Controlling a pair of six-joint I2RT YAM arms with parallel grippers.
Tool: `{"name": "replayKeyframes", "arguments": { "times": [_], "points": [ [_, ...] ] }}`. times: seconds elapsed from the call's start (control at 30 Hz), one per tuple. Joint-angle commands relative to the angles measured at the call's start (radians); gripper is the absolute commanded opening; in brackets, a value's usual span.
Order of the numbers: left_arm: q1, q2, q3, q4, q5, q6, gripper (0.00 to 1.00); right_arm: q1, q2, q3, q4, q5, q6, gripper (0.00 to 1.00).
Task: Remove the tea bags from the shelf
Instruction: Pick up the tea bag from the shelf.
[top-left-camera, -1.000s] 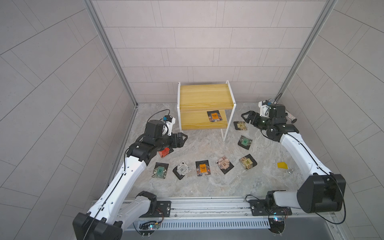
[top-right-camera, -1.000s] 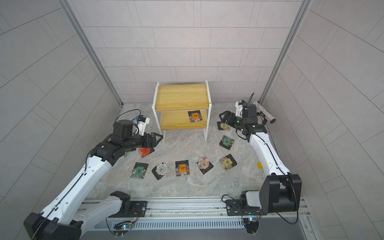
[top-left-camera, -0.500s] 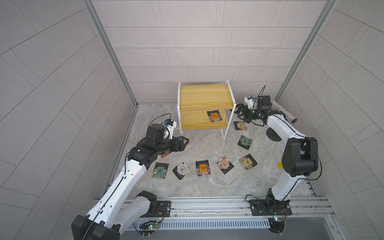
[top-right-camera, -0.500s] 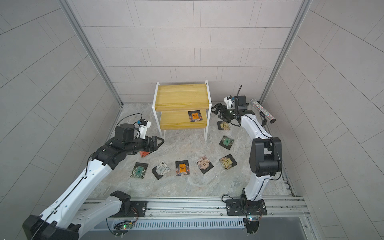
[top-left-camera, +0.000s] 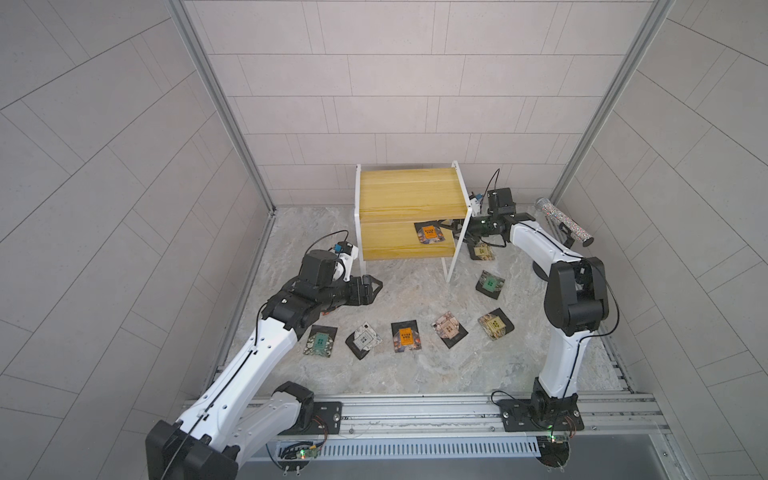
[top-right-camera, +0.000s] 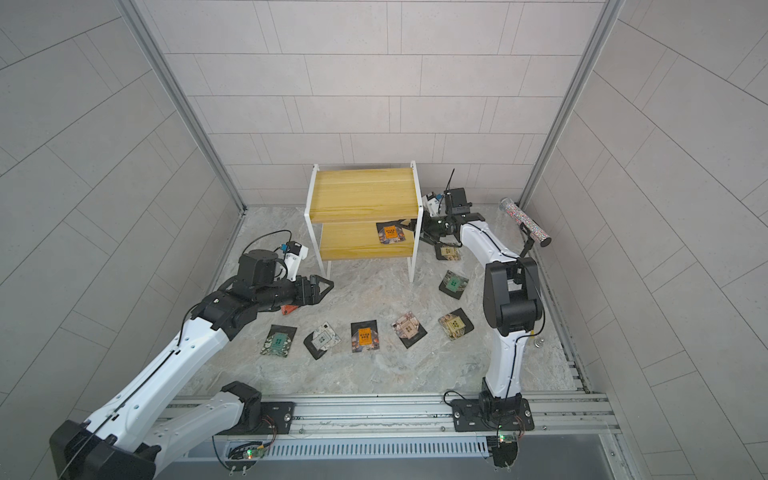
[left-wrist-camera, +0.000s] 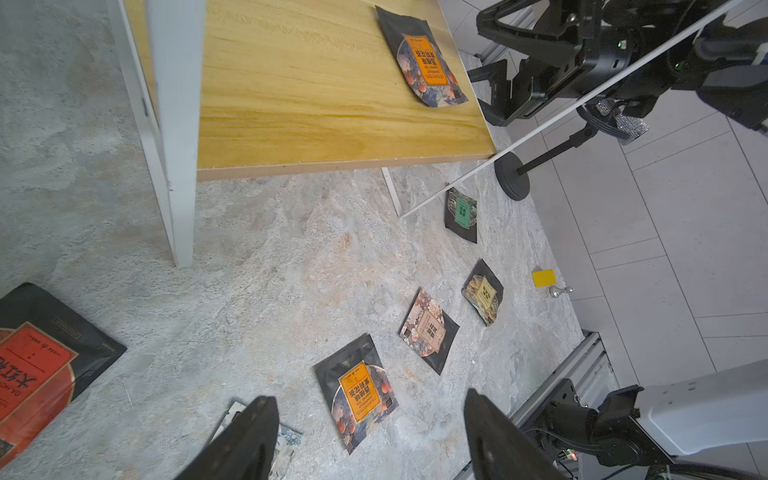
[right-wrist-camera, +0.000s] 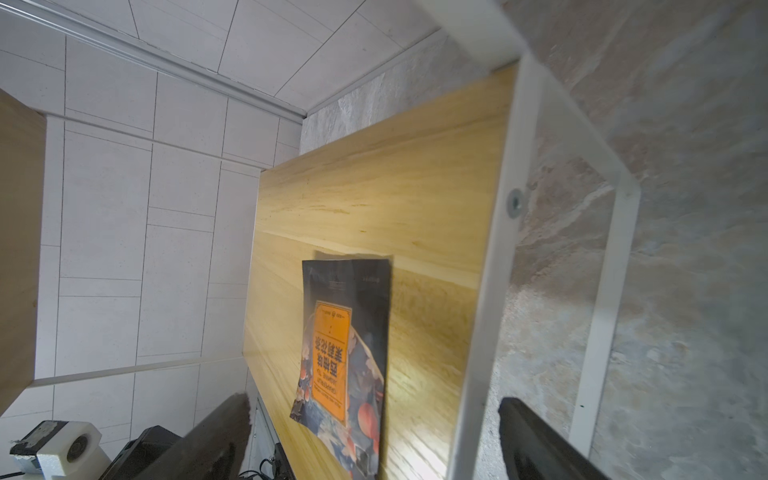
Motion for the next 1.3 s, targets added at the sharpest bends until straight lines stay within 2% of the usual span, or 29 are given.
{"name": "replayKeyframes", "arguments": {
  "times": [0.0,0.47,0.63,0.87,1.27],
  "points": [
    [-0.01,-0.011,-0.013,0.024,-0.02,-0.013,0.78,0.01,0.026,0.034,-0.05,0.018,-0.039,0.95],
    [-0.018,-0.036,-0.041,0.026,-0.037,-0.033,0.77,0.047,0.089,0.113,-0.144,0.097,-0.081,0.78],
    [-0.018,-0.042,-0.044,0.029,-0.04,-0.034,0.77,0.032,0.085,0.098,-0.15,0.112,-0.079,0.71],
    [-0.018,-0.038,-0.044,0.031,-0.04,-0.037,0.77,-0.007,0.041,0.054,-0.133,0.121,-0.075,0.67],
    [-0.02,-0.032,-0.049,0.043,-0.029,-0.046,0.76,-0.047,-0.023,-0.011,-0.076,0.098,-0.041,0.5]
  ]
}}
